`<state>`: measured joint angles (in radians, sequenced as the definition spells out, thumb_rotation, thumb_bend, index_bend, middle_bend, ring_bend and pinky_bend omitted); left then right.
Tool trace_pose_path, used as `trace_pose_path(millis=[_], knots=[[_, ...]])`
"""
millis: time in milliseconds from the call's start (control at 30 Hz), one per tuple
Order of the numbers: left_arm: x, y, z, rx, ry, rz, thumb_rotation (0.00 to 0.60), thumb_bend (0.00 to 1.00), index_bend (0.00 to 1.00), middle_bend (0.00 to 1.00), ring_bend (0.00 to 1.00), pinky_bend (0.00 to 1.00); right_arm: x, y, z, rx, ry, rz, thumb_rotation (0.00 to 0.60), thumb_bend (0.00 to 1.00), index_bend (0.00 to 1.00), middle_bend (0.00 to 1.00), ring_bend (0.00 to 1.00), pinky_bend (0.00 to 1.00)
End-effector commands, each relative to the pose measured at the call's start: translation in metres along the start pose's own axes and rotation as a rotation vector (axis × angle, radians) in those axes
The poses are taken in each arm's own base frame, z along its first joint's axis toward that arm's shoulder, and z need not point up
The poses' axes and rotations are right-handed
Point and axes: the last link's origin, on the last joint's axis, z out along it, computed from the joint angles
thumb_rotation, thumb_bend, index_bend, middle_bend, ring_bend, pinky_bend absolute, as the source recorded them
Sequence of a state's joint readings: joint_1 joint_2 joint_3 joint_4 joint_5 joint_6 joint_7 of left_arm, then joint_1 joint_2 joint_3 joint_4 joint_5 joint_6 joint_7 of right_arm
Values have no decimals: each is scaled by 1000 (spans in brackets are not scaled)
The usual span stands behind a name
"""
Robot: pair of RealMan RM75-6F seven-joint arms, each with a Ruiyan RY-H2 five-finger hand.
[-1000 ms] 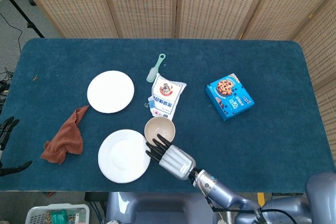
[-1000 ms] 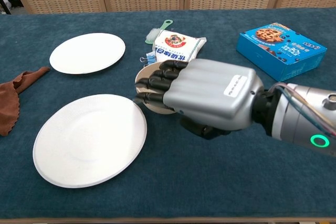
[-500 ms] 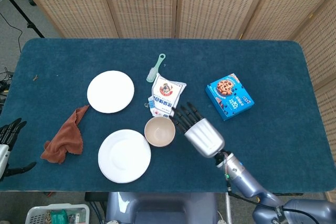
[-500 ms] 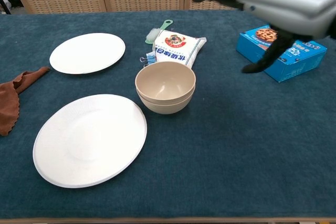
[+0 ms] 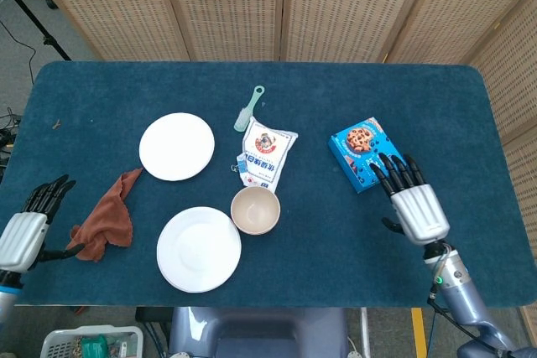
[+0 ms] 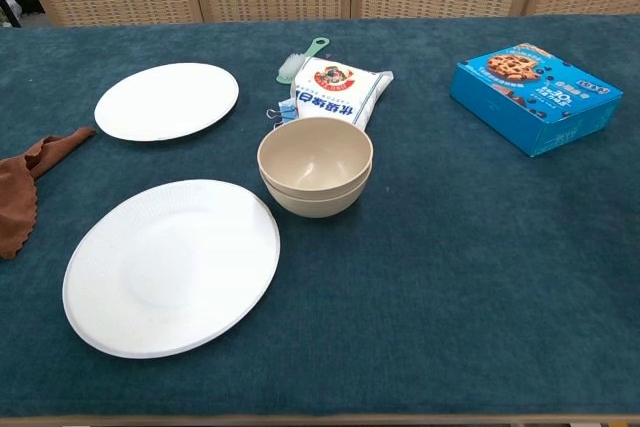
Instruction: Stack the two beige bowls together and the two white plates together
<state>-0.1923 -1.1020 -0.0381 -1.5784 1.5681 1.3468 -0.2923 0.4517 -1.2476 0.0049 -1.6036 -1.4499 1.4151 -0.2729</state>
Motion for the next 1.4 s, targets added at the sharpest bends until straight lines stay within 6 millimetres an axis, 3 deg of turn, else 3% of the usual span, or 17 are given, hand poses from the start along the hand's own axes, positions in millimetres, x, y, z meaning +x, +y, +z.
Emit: trace_pose_path(millis=[33, 400, 733, 1400], knots=[[-5, 6, 25, -37, -18, 4, 600, 51, 26, 0, 0, 0, -3, 31, -27, -79, 6, 30, 600, 0, 0, 0, 0, 0], [-37, 45, 96, -125, -37, 54, 600, 83, 164, 0, 0, 0, -7, 60, -72, -187, 51, 106, 600, 0, 0, 0, 0, 0], [-79, 50, 148, -41, -110, 145, 600, 99, 179, 0, 0, 0, 0, 76, -77, -221, 93, 119, 600, 0, 0, 0, 0, 0], [-109, 55, 199, 9, -87, 160, 600, 158, 241, 0, 0, 0, -6, 75, -70, -220, 69, 126, 600, 0, 0, 0, 0, 0]])
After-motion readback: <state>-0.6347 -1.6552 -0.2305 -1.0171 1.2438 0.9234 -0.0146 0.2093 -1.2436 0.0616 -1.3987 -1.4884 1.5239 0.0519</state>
